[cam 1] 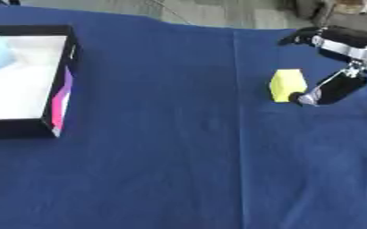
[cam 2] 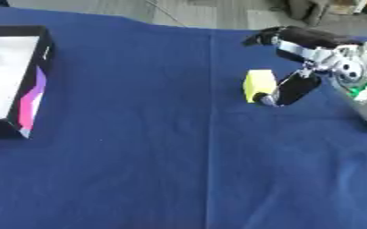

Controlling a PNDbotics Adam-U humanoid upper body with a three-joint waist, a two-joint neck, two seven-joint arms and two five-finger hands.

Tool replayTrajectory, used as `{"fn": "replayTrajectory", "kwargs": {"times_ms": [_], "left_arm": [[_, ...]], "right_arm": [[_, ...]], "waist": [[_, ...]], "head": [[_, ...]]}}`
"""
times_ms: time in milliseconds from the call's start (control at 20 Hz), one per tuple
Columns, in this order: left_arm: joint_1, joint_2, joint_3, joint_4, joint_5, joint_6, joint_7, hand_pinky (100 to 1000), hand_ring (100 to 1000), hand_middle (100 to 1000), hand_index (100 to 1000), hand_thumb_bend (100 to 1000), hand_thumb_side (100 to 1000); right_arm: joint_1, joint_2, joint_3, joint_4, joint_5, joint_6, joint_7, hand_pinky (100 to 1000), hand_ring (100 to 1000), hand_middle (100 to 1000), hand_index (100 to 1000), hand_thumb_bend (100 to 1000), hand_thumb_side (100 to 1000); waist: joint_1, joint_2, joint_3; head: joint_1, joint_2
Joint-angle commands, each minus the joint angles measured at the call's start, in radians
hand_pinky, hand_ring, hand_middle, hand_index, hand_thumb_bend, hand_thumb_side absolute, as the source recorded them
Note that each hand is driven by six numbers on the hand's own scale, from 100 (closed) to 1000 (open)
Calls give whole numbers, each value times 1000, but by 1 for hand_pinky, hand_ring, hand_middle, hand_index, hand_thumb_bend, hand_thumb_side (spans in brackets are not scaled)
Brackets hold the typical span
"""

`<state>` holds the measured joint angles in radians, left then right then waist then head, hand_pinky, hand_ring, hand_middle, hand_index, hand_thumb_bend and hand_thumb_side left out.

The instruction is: Pick up the objects with one hand, pass them to the other hand, and then place them into the box on the other side of the table.

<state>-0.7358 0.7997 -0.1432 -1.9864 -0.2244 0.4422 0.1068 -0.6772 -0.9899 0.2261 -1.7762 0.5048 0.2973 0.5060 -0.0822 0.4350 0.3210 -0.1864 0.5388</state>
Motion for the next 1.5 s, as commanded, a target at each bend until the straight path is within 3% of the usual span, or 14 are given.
{"fn": "replayTrajectory", "kwargs": {"times_ms": [50, 200, 450, 1050, 1500], "left_arm": [[23, -20, 7, -14, 83, -113, 84, 791, 830, 799, 891, 100, 559], [59, -46, 6, -14, 123, -173, 116, 791, 832, 800, 887, 100, 584], [87, -60, 8, -14, 149, -223, 135, 792, 833, 795, 882, 100, 589], [96, -55, -4, -14, 142, -211, 122, 795, 833, 777, 867, 100, 592], [89, -53, -9, -14, 136, -196, 124, 793, 830, 761, 851, 100, 593]], "right_arm": [[-3, -29, -17, 29, 44, -5, 4, 942, 963, 926, 940, 460, 100], [4, -32, -19, 59, 76, -9, 22, 943, 967, 931, 941, 462, 100], [8, -31, -28, 101, 108, -8, 26, 942, 966, 929, 939, 448, 100], [9, -30, -43, 154, 114, 31, 7, 934, 953, 891, 924, 381, 100], [10, -23, -36, 151, 70, 33, -15, 918, 898, 758, 814, 236, 100]], "waist": [[5, -18, 9], [6, -14, 24], [10, -8, 37], [15, 8, 43], [16, 12, 42]], "head": [[-15, -16], [-22, -17], [-36, -17], [-54, -35], [-56, -33]]}}
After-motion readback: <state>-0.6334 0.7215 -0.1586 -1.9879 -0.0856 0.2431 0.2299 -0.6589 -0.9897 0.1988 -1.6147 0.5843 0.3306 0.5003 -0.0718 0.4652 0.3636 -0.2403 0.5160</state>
